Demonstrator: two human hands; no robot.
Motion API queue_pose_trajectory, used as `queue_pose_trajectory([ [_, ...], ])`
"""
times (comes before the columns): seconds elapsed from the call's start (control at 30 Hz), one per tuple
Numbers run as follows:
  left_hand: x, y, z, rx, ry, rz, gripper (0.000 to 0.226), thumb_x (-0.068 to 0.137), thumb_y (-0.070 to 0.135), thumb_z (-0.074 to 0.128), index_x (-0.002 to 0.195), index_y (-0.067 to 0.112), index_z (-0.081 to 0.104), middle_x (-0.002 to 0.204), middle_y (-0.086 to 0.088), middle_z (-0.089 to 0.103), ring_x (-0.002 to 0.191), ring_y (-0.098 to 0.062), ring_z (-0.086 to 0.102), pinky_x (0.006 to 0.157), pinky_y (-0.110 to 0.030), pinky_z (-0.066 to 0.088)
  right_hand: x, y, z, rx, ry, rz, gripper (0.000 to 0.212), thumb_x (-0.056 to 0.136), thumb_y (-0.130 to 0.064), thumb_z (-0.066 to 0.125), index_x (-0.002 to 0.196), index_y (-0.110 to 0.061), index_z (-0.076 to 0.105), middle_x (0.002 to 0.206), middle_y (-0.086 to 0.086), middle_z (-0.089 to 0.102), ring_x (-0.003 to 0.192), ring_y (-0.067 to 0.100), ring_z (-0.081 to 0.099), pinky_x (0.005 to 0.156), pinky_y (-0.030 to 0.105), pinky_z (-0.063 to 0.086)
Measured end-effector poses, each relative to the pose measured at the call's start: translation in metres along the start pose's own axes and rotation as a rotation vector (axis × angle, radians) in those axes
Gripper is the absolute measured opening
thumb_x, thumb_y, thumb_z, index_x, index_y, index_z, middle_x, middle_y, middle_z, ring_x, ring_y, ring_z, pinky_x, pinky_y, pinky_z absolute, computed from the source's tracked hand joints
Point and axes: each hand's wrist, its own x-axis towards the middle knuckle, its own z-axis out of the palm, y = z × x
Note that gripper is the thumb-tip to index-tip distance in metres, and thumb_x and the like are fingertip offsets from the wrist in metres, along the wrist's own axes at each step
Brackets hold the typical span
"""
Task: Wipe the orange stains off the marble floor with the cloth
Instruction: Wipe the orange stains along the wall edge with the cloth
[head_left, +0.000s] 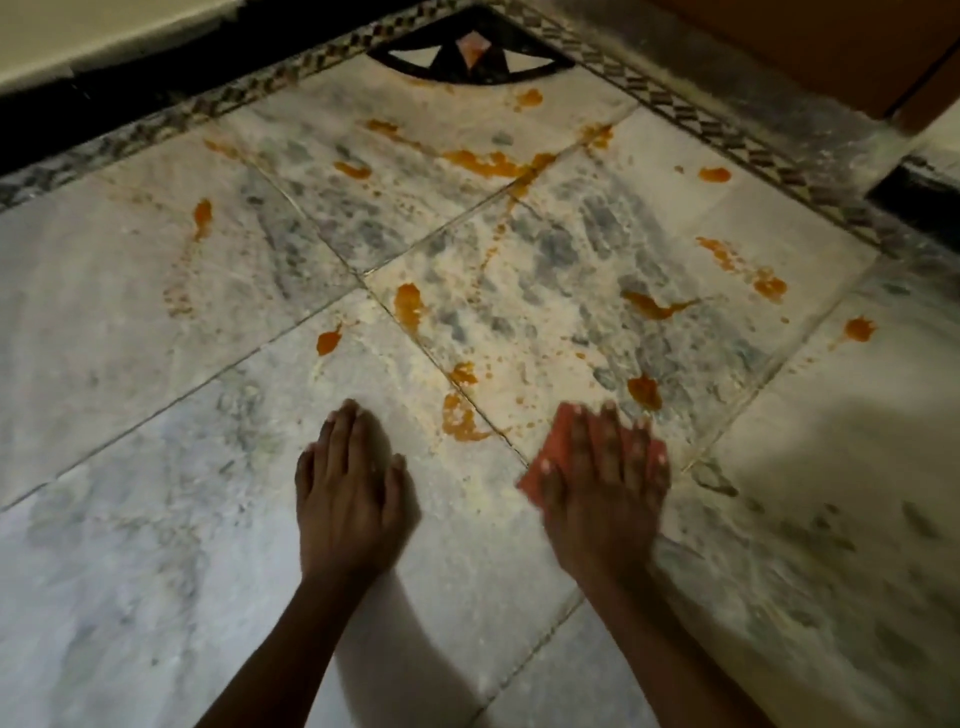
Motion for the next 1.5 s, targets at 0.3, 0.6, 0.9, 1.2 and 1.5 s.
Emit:
queue_pose_trajectory([
  [0.3,0.004,0.002,-0.005,0.024,-0.015,-0.053,0.067,0.105,0.044,0.028,0.164,0.013,0.033,0.175,-0.004,0.022,0.162,-0.021,0.020,0.129,-0.047,0.021,-0.017,-0.017,-0.022,0.021,-0.187,-0.298,0.066,0.107,-0.063,0.021,0.168,-0.040,0.015,0.179,-0.002,0.010,0.164,0.033,0.013,0.129,0.059,0.017],
  [0.6,0.005,-0.006,0.004,0.015,0.027,-0.043,0.064,0.105,0.039,0.034,0.162,0.011,0.037,0.174,-0.006,0.027,0.161,-0.022,0.024,0.128,-0.049,0.023,0.044,-0.083,0.000,0.001,-0.151,-0.354,0.066,0.108,-0.057,0.025,0.169,-0.036,0.010,0.179,0.003,0.011,0.165,0.036,0.004,0.129,0.062,0.012],
  [0.9,0.004,-0.004,0.004,-0.004,0.035,-0.049,0.064,0.105,0.039,0.035,0.164,0.013,0.034,0.174,-0.005,0.026,0.161,-0.021,0.022,0.129,-0.048,0.020,0.106,-0.074,0.015,0.051,-0.122,0.079,0.072,0.103,-0.062,0.016,0.169,-0.035,0.017,0.178,0.010,0.015,0.162,0.046,0.006,0.128,0.065,0.005],
  [1.2,0.003,-0.002,-0.011,-0.048,0.002,-0.050,0.066,0.100,0.034,0.040,0.163,0.013,0.035,0.174,-0.004,0.026,0.161,-0.021,0.022,0.126,-0.052,0.027,0.016,-0.030,-0.025,-0.011,-0.299,-0.257,0.066,0.105,-0.065,0.021,0.167,-0.046,0.010,0.179,-0.003,0.008,0.164,0.037,0.010,0.127,0.063,0.018],
  [1.5,0.006,-0.007,-0.002,-0.047,0.038,-0.062,0.069,0.096,0.029,0.047,0.162,0.012,0.038,0.173,-0.006,0.026,0.162,-0.022,0.022,0.128,-0.050,0.024,0.058,-0.119,0.001,-0.024,-0.218,-0.431,0.069,0.107,-0.056,0.032,0.170,-0.035,0.013,0.178,0.009,0.012,0.164,0.041,0.009,0.128,0.064,0.012],
])
